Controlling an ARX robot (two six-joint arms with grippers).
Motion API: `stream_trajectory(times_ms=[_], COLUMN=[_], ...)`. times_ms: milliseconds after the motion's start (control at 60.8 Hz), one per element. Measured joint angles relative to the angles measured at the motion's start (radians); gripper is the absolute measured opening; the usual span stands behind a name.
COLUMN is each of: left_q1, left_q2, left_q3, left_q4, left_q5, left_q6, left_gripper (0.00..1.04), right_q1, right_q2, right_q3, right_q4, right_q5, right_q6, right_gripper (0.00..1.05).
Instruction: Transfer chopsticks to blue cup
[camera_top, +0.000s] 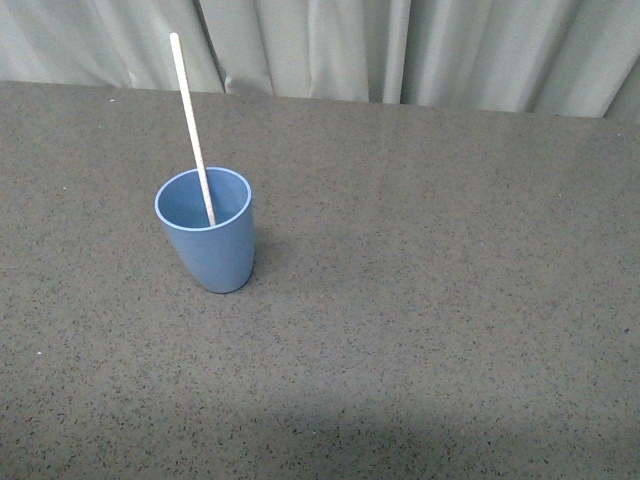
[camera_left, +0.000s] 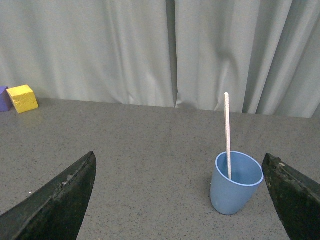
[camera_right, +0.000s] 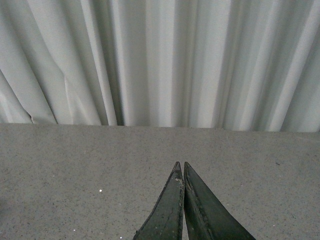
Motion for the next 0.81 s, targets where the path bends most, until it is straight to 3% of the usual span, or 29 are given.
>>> stream_trajectory(times_ms=[724, 806], left_q1=[0.000, 0.000], left_q2=[0.000, 0.000], left_q3=[0.000, 0.000], left_q4=[0.000, 0.000], left_q5=[0.000, 0.000], left_q6=[0.000, 0.000], left_gripper=[0.98, 0.98], right_q1=[0.000, 0.000], right_q2=[-0.246, -0.349], right_q3=[0.000, 0.001], right_q4=[-0.242, -0.380], right_q5=[0.000, -0.002], right_q6=[0.000, 0.000], right_gripper=[0.01, 0.01])
